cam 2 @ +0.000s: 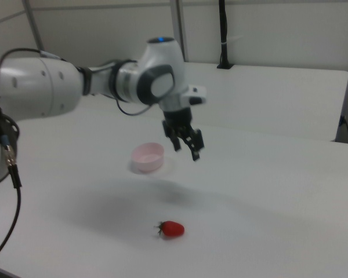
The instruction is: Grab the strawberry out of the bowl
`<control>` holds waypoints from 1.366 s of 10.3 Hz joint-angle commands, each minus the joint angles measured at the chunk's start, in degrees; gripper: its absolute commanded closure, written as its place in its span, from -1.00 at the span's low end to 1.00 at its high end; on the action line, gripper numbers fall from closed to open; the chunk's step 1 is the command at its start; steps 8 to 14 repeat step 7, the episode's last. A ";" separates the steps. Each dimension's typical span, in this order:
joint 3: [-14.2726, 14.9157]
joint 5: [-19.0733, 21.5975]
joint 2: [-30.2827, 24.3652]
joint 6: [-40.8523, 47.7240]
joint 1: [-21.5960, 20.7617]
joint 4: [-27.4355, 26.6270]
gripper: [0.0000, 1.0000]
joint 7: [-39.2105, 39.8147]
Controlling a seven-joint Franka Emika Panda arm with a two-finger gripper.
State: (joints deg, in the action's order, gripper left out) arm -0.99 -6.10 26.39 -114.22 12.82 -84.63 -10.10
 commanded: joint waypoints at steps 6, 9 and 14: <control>1.78 0.55 -22.68 19.47 -13.96 -7.19 -1.00 -0.09; 1.78 0.56 -22.96 20.96 -14.83 -7.47 -1.00 -0.18; 1.78 0.56 -22.96 20.96 -14.83 -7.47 -1.00 -0.18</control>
